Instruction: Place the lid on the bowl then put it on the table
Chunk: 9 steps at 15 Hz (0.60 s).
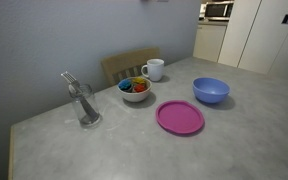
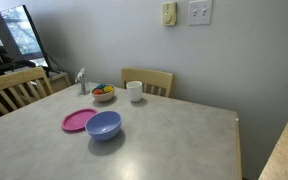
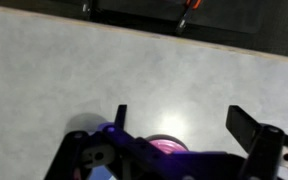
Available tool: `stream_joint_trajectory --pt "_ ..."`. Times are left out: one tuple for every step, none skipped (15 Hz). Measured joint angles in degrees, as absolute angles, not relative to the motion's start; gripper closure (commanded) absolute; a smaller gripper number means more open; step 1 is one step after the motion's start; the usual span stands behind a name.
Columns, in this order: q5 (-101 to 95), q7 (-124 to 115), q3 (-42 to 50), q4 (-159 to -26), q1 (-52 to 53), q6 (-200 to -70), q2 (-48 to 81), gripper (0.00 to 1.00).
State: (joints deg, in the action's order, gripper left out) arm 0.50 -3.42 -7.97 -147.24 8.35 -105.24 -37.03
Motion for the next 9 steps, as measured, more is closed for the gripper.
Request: stream_joint_trajectory --pt "-0.8 -2.6 -7.7 -146.5 8.3 -107.0 -35.4 0.00" --pt "-1.9 -1.7 -7.6 -145.5 8.2 -109.0 -33.2 0.00" --pt "-2.8 -0.8 -7.6 -144.2 8.2 -111.0 -30.8 0.00" --pt "-3.4 -0.1 -7.6 -142.6 8.3 -112.9 -28.0 0.00" --pt "-3.8 0.6 -7.6 -140.9 8.3 -114.6 -25.1 0.00" --pt "-3.9 1.1 -7.7 -139.1 8.4 -116.3 -22.0 0.00" --pt "-3.8 1.2 -7.8 -137.4 8.4 -118.2 -18.9 0.00" --pt "-3.2 1.2 -7.8 -135.7 8.4 -119.8 -15.7 0.00" --pt "-2.1 1.2 -7.8 -134.3 8.5 -121.4 -12.7 0.00"
